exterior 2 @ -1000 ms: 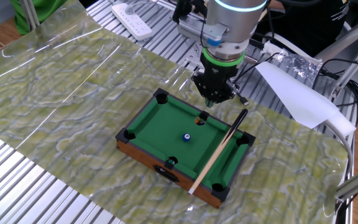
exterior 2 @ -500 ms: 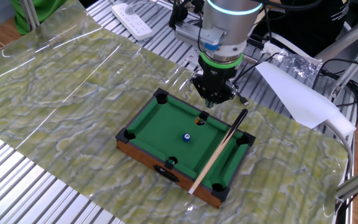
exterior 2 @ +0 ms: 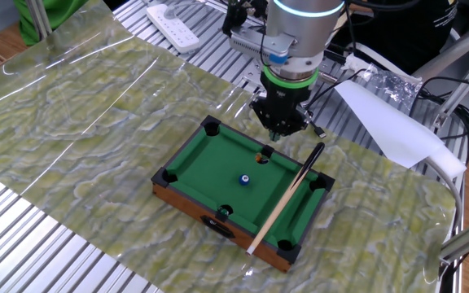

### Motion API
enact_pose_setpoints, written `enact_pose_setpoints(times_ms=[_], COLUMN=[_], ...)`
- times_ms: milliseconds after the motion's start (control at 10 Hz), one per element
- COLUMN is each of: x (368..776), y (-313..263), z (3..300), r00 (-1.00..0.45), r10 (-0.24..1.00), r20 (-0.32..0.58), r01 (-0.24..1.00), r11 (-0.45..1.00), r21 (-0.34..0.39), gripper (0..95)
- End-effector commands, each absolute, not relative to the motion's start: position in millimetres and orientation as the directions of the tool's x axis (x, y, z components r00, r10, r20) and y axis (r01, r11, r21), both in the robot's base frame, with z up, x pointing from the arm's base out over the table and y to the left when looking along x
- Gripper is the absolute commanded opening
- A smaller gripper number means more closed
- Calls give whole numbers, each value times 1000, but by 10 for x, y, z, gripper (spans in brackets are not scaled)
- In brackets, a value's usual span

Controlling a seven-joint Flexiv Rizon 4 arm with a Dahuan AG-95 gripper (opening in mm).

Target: Hit the pool ball

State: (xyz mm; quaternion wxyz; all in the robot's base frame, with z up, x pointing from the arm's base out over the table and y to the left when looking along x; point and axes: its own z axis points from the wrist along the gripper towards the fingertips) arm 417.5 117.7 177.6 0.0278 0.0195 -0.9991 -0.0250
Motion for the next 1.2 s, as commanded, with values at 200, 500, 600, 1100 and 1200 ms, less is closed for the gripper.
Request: enact_pose_setpoints(times_ms=[200, 500, 600, 1100, 1200], x=[4172, 4047, 4010, 3762, 3713], y=[1206, 1378, 1415, 1643, 1688], z=[1771, 1754, 1774, 1765, 1752], r00=[-997, -999, -999, -999, -999], r10=[-45, -25, -22, 10, 17], r20=[55, 37, 40, 38, 37], r01=[-42, -23, -21, 11, 18], r11=[998, 999, 999, 999, 999], r21=[47, 37, 38, 37, 37], gripper=[0, 0, 0, 0, 0])
